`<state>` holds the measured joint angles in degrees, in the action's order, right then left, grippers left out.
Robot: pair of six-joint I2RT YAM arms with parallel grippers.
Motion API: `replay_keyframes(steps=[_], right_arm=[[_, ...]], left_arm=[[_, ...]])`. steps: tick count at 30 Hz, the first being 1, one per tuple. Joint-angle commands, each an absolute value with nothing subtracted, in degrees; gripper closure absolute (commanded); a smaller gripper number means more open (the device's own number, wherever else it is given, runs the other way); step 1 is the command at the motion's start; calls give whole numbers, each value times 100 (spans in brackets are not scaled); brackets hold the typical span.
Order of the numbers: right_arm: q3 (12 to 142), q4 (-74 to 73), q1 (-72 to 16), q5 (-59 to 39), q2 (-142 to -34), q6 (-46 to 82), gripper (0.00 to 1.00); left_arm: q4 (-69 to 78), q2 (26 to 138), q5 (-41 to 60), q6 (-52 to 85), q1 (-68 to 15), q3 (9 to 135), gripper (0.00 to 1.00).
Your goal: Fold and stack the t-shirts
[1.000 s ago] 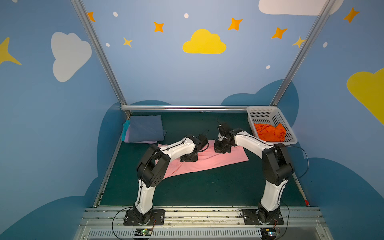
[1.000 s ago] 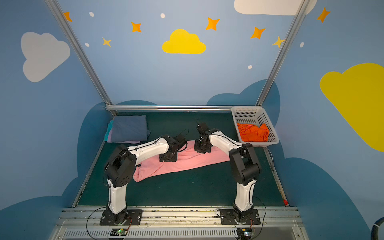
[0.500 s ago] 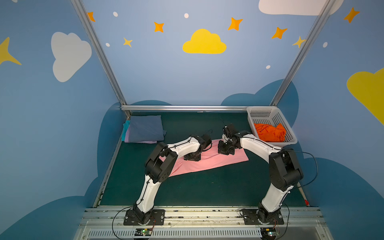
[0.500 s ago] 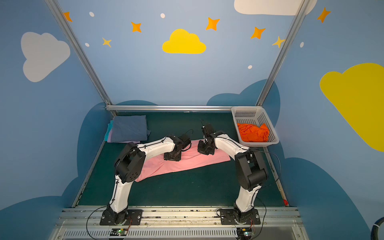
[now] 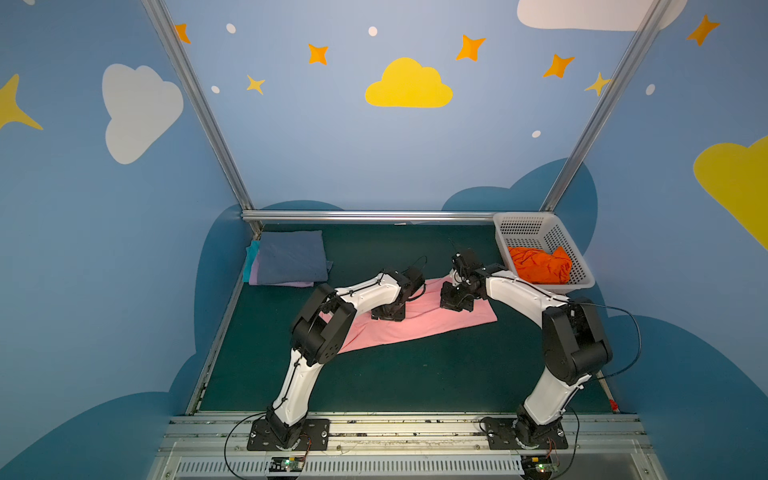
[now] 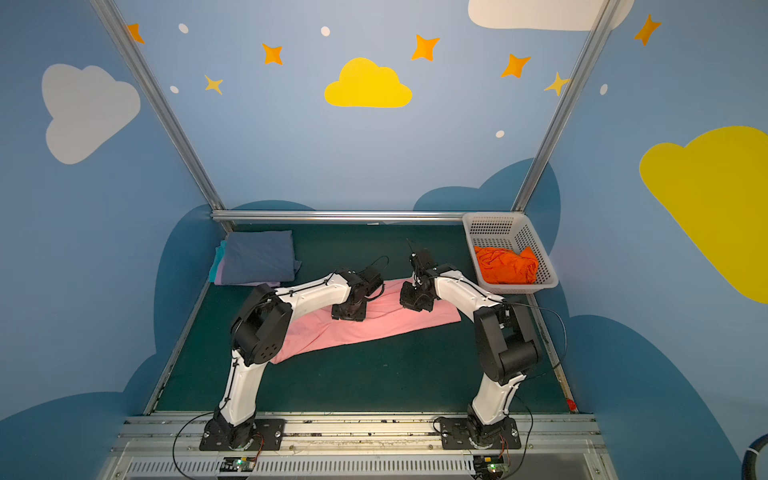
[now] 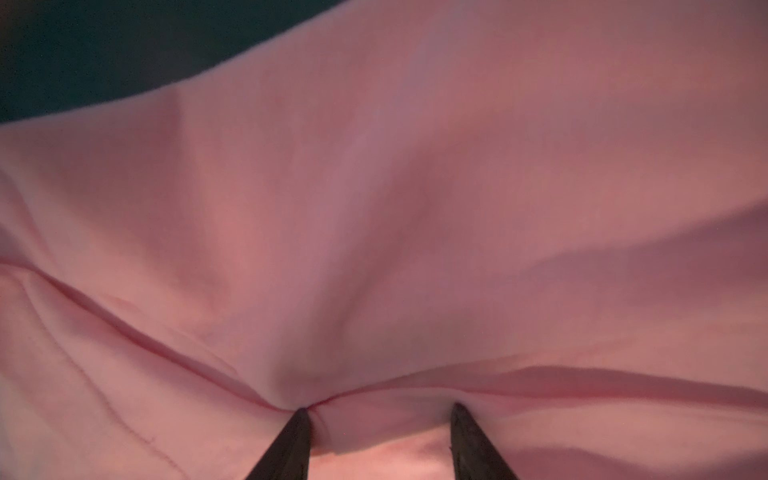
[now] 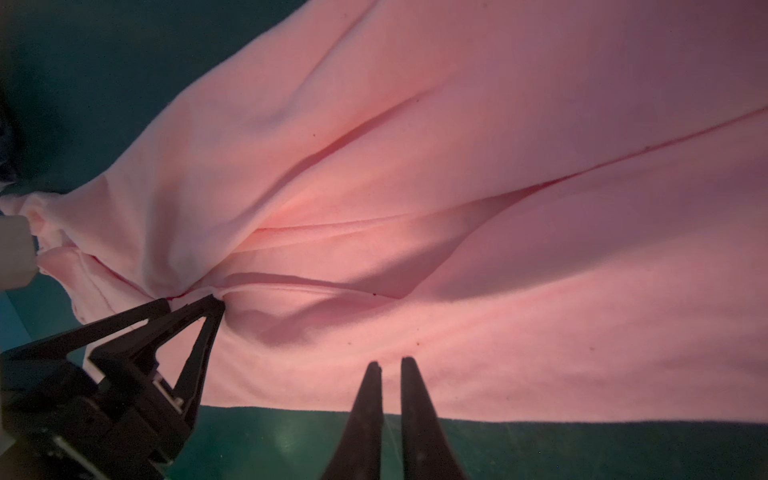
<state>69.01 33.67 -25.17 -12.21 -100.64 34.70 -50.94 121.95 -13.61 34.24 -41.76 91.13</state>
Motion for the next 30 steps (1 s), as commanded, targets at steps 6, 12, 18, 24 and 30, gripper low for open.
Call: replay_keyframes(steps=[6,12,18,24,30], right_arm=[[6678,3394,-2409,-1213,-9827,3581,88],[6527,3405,-2287,-1178,-9773,3595,88],[6468,3405,-2233,-1169,-9773,3612,88],[6469,3463,-2208,-1075,-9815,3619,88],[6543,3516,-2206,-1028,-9987,3656,88]], left_arm=[[-5080,12442,-1266,3274,-4185,9377,47],[-5199,12471,-1356,3279,-4133,9404,87],[-5272,12108,-1543,3204,-3926,9393,96],[-5372,11846,-1583,3126,-3636,9483,96],[-5340,11873,-1538,3118,-3537,9457,96]])
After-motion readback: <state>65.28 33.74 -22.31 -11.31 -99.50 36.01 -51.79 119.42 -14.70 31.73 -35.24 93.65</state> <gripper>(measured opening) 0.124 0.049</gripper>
